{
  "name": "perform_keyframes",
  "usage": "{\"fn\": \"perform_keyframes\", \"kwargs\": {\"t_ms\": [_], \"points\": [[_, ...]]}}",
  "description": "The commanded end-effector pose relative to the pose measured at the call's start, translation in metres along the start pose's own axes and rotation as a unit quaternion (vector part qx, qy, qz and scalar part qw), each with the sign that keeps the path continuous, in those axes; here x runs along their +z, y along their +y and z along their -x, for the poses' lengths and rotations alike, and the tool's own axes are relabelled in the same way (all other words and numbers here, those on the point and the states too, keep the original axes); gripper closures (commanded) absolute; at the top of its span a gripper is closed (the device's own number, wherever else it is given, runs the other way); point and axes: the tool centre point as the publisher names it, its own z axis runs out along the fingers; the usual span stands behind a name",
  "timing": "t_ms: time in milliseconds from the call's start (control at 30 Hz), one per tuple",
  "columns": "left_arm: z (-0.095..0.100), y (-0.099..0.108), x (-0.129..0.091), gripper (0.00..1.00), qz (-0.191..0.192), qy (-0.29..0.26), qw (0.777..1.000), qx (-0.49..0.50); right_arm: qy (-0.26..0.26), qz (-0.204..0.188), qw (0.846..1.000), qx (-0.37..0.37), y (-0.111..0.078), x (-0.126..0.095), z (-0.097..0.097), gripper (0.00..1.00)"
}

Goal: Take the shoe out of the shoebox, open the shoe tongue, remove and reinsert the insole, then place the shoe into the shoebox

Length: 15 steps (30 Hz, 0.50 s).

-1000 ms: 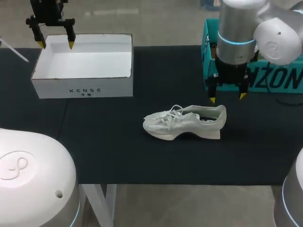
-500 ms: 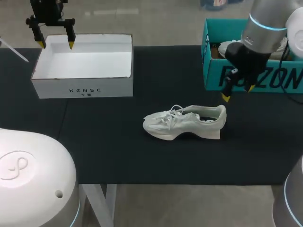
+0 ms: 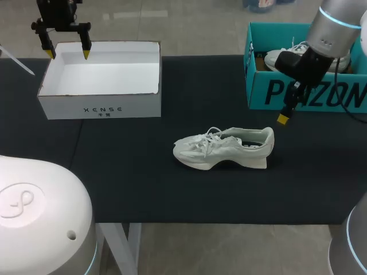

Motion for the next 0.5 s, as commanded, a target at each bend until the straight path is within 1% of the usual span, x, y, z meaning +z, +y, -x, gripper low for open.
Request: {"fn": "perform_keyframes", "kwargs": {"t_ms": [33, 67, 100, 133, 200, 267, 300, 500], "points": [[0.0, 0.0, 0.0, 0.0, 0.0, 0.0, 1.0, 0.0, -0.023, 0.109, 0.967, -0.229, -0.01, -0.001, 0.011, 0.0], [0.0, 0.0, 0.0, 0.0, 0.0, 0.0, 1.0, 0.0, -0.025, 0.13, 0.962, -0.238, -0.013, -0.001, 0.015, 0.0], [0.0, 0.0, 0.0, 0.0, 0.0, 0.0, 1.0, 0.0, -0.027, 0.15, 0.953, -0.263, -0.014, -0.002, 0.017, 0.0], [0.0, 0.0, 0.0, 0.0, 0.0, 0.0, 1.0, 0.0, -0.025, 0.163, 0.947, -0.274, -0.015, -0.002, 0.021, 0.0], [0.0, 0.0, 0.0, 0.0, 0.0, 0.0, 1.0, 0.0, -0.014, 0.198, 0.931, -0.308, -0.017, -0.002, 0.028, 0.0], [0.0, 0.0, 0.0, 0.0, 0.0, 0.0, 1.0, 0.0, 0.003, 0.208, 0.92, -0.333, -0.017, -0.003, 0.033, 0.0], [0.0, 0.0, 0.0, 0.0, 0.0, 0.0, 1.0, 0.0, 0.006, 0.186, 0.924, -0.334, -0.016, -0.002, 0.036, 0.0], [0.0, 0.0, 0.0, 0.0, 0.0, 0.0, 1.0, 0.0, 0.006, 0.186, 0.924, -0.334, -0.016, -0.002, 0.036, 0.0]]}}
